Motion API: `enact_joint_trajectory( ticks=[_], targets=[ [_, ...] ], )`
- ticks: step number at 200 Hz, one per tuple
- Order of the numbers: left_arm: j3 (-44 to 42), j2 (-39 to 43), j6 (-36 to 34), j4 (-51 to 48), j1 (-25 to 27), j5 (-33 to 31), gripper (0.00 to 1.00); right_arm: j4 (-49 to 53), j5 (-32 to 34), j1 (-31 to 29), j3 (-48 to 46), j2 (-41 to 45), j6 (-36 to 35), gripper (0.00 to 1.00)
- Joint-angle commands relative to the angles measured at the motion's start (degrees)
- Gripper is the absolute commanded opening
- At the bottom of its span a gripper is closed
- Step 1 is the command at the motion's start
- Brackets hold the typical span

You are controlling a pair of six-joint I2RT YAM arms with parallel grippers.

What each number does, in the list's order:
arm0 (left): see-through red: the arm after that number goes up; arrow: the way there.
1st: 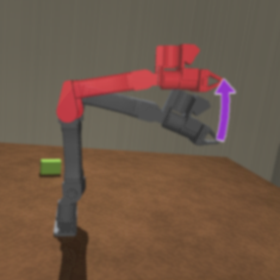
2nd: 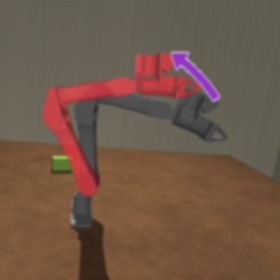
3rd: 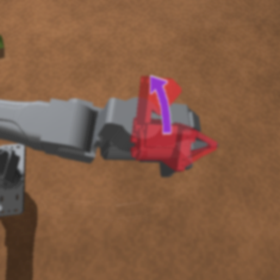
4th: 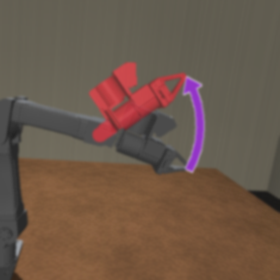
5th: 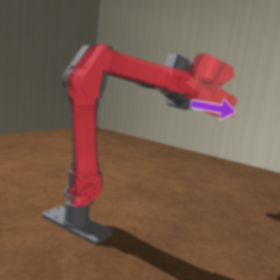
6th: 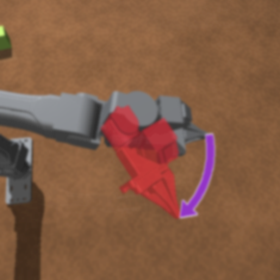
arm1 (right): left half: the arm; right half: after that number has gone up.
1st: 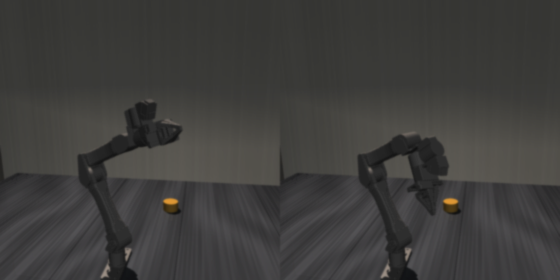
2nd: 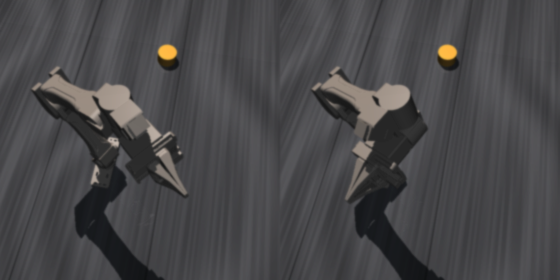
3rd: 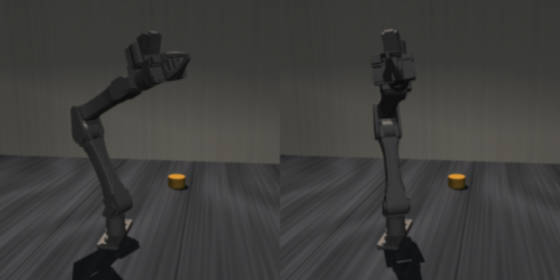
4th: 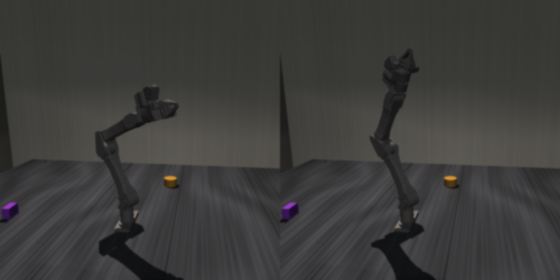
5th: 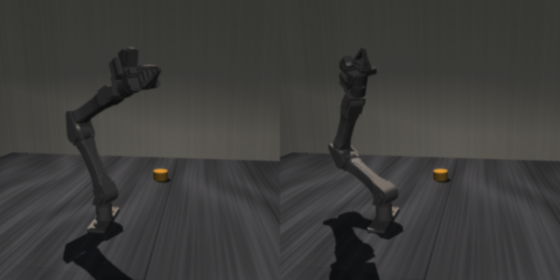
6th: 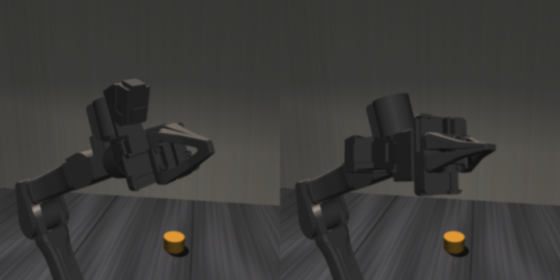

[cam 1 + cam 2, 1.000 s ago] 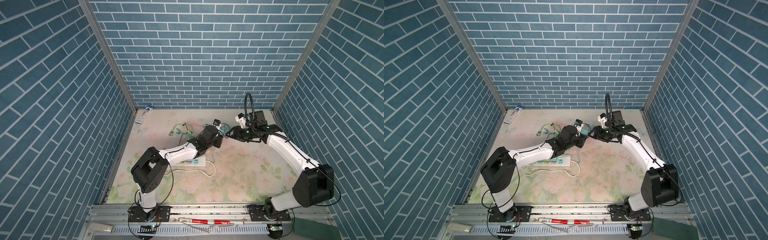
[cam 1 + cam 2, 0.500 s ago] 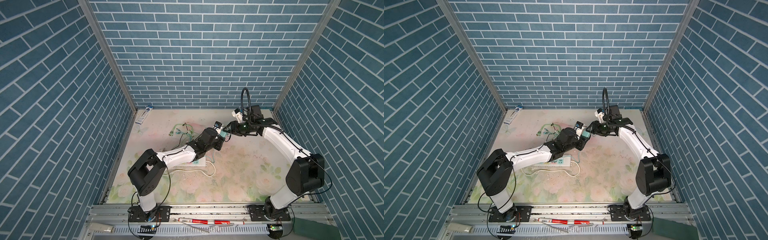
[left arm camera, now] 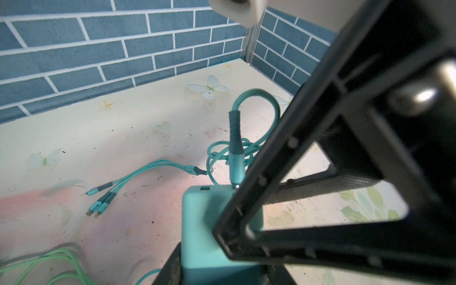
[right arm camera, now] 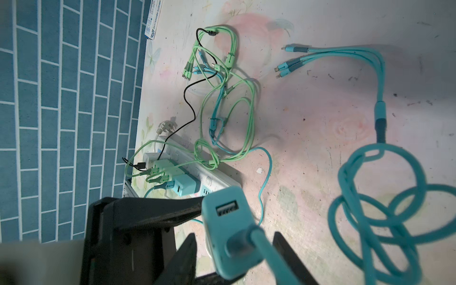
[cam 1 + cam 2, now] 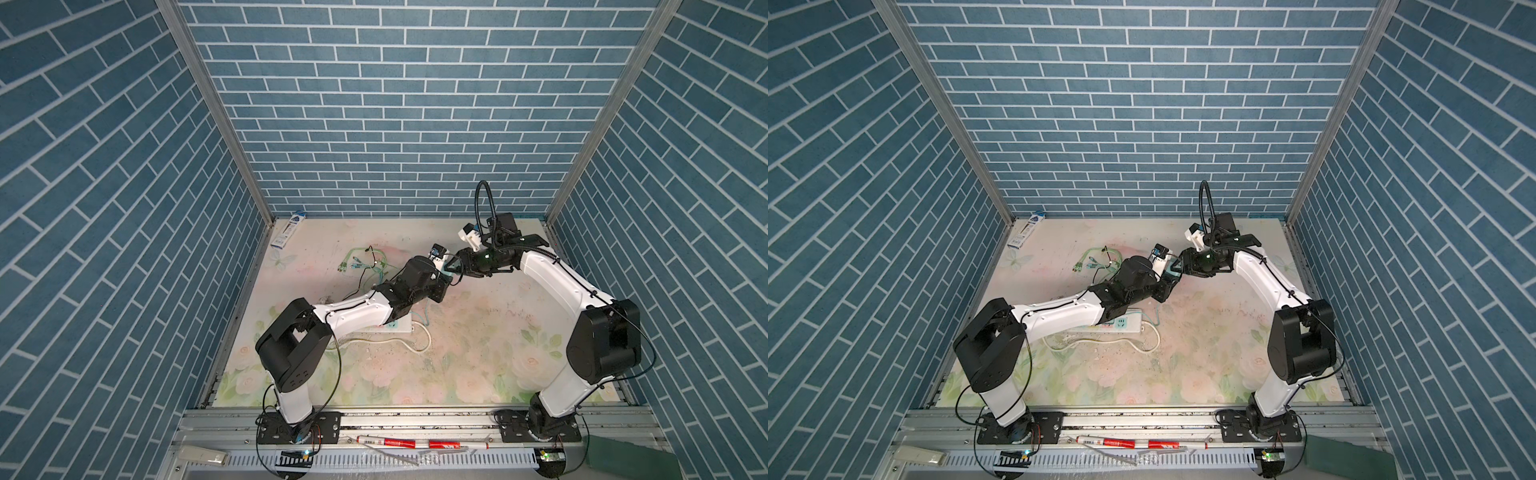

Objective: Insert the plug
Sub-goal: 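Grasp the teal charger with the right gripper while the left gripper opens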

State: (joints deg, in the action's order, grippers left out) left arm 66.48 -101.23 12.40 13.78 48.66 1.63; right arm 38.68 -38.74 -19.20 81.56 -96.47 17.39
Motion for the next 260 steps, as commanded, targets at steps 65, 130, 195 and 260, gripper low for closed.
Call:
enact_joint_trajectory(
  ticks=[65,130,195,260],
  targets=[
    [-0.2,1.7,-1.9,1.4,0.5,2.5,0.21,0.1,-6.5,-0.2,4.0,-1.8,-3.8,0.43],
    [0.4,1.0,-2.3,0.9,0.5,2.9,0.21,0.4,-9.4,-0.2,2.6,-1.2,-5.1,0.36],
    [0.8,0.6,-2.4,0.6,0.5,2.8,0.21,1.0,-10.6,-0.2,0.9,-0.4,-7.0,0.12],
    [1.7,-0.2,-2.2,0.8,0.5,3.3,0.25,1.5,-10.6,-0.3,-0.7,1.0,-8.3,0.01]
  ],
)
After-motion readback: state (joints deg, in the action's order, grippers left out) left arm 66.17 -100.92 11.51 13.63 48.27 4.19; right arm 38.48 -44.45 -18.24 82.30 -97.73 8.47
